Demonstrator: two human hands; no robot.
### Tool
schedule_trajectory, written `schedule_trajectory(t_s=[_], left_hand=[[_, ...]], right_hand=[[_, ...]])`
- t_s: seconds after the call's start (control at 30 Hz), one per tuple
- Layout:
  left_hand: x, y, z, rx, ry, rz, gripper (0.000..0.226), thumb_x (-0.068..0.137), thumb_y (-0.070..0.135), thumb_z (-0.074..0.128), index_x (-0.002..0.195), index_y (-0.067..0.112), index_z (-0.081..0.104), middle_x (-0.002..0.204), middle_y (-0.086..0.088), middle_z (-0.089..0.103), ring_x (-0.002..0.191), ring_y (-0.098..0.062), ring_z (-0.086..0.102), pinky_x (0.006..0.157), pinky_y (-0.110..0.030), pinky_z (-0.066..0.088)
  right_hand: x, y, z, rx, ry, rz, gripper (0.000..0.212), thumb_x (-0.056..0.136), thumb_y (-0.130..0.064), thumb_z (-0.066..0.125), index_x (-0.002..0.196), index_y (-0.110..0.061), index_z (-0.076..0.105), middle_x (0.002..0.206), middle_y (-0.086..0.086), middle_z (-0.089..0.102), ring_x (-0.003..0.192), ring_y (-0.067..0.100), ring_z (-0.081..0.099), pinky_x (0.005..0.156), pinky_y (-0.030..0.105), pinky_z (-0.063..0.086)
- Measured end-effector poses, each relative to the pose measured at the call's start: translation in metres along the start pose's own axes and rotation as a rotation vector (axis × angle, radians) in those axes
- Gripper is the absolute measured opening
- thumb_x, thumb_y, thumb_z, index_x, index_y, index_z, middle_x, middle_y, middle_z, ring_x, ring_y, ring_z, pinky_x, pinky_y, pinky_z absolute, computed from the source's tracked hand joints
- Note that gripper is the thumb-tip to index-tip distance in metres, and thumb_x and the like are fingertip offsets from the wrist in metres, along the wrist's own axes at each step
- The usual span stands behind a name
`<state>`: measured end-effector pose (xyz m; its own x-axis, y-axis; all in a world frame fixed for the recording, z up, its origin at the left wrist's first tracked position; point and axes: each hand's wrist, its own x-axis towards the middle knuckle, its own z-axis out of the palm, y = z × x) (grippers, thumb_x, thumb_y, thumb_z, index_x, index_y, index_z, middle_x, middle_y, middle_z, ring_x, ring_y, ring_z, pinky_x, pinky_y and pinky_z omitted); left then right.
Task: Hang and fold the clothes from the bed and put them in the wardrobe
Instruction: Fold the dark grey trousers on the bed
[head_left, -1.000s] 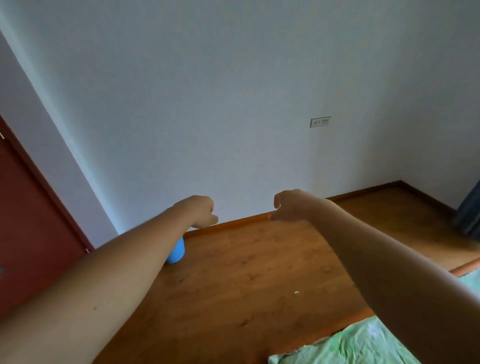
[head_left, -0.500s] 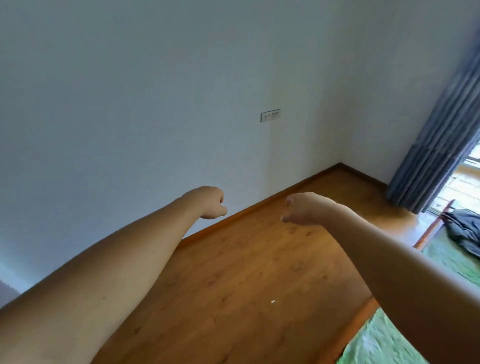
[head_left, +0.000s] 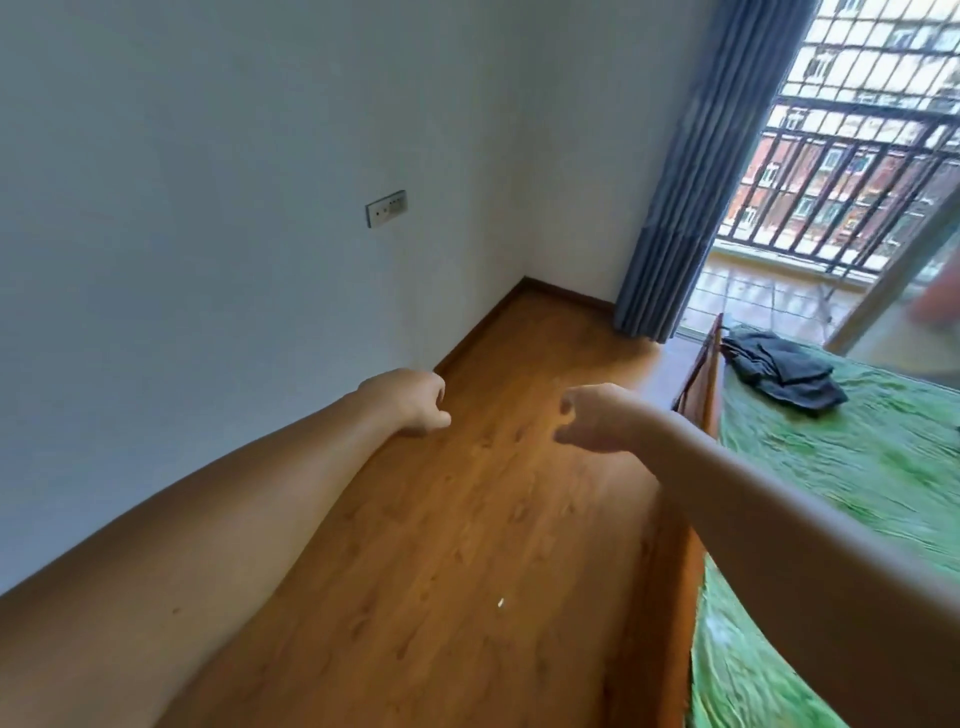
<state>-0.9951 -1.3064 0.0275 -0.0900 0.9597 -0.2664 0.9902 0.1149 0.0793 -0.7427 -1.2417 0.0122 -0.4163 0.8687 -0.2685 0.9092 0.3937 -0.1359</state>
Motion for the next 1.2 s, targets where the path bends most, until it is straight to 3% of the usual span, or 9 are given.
schedule_trajectory(t_s=[0.2,0.33,0.43,0.6,0.77,0.83,0.97,1.13,1.2], left_hand=[[0.098,0.057,-0.015,0.018,-0.008,0.181,0.036,0.091,0.04,0.057,0.123,0.023,0.059,0.118,0.001,0.063,0.101,-0.018,0.062,0.086,-0.035,0.055],[0.17,0.118,-0.018,0.04,0.006,0.31,0.031,0.089,0.041,0.059,0.116,0.026,0.062,0.111,0.004,0.065,0.094,-0.015,0.062,0.071,-0.029,0.051],[0.229,0.169,-0.022,0.054,0.042,0.402,0.029,0.089,0.043,0.062,0.112,0.026,0.063,0.108,0.005,0.065,0.088,-0.013,0.062,0.059,-0.024,0.046],[0.324,0.253,-0.046,0.044,0.088,0.504,0.028,0.09,0.041,0.065,0.112,0.025,0.065,0.106,0.004,0.066,0.087,-0.013,0.064,0.061,-0.024,0.053],[0.405,0.328,-0.073,0.038,0.088,0.592,0.028,0.09,0.04,0.066,0.114,0.026,0.066,0.103,0.007,0.063,0.084,-0.011,0.061,0.056,-0.022,0.047],[0.439,0.356,-0.08,0.029,0.078,0.625,0.029,0.09,0.04,0.067,0.116,0.027,0.066,0.105,0.008,0.063,0.085,-0.009,0.059,0.054,-0.021,0.042],[0.515,0.412,-0.08,0.041,0.068,0.722,0.03,0.087,0.044,0.069,0.113,0.03,0.065,0.109,0.007,0.066,0.09,-0.013,0.063,0.069,-0.029,0.058],[0.63,0.472,-0.08,0.118,0.041,0.87,0.035,0.085,0.041,0.064,0.117,0.027,0.067,0.116,0.003,0.066,0.102,-0.02,0.063,0.079,-0.031,0.055],[0.677,0.493,-0.083,0.185,0.025,0.927,0.036,0.085,0.041,0.062,0.117,0.024,0.067,0.116,0.001,0.066,0.105,-0.022,0.063,0.083,-0.034,0.056]], right_hand=[[0.01,0.083,-0.016,0.01,-0.005,0.196,0.052,0.092,-0.052,0.063,0.134,-0.021,0.058,0.127,0.002,0.063,0.102,0.02,0.058,0.076,0.026,0.041],[0.03,0.148,-0.027,0.054,-0.066,0.341,0.037,0.09,-0.047,0.062,0.114,-0.019,0.066,0.117,0.005,0.068,0.102,0.026,0.064,0.089,0.036,0.054],[0.051,0.205,-0.037,0.103,-0.008,0.398,0.04,0.087,-0.047,0.067,0.114,-0.017,0.069,0.11,0.006,0.07,0.098,0.026,0.065,0.086,0.036,0.056],[0.099,0.304,-0.066,0.154,0.006,0.493,0.04,0.085,-0.047,0.069,0.11,-0.016,0.07,0.108,0.009,0.071,0.092,0.025,0.065,0.08,0.033,0.055],[0.139,0.386,-0.093,0.169,0.026,0.562,0.042,0.086,-0.048,0.067,0.114,-0.017,0.068,0.116,0.008,0.069,0.105,0.027,0.063,0.087,0.035,0.053],[0.155,0.415,-0.101,0.168,0.018,0.579,0.031,0.087,-0.048,0.066,0.096,-0.019,0.064,0.104,0.004,0.069,0.095,0.026,0.061,0.075,0.032,0.05],[0.193,0.47,-0.109,0.238,0.014,0.666,0.036,0.085,-0.042,0.065,0.066,-0.018,0.047,0.068,-0.004,0.053,0.075,0.024,0.055,0.056,0.031,0.036],[0.263,0.536,-0.119,0.27,0.006,0.781,0.028,0.083,-0.044,0.063,0.071,-0.019,0.056,0.088,0.008,0.067,0.082,0.028,0.061,0.062,0.029,0.038],[0.294,0.559,-0.123,0.281,0.004,0.818,0.028,0.084,-0.047,0.064,0.093,-0.021,0.066,0.109,0.011,0.07,0.096,0.03,0.063,0.071,0.03,0.045]])
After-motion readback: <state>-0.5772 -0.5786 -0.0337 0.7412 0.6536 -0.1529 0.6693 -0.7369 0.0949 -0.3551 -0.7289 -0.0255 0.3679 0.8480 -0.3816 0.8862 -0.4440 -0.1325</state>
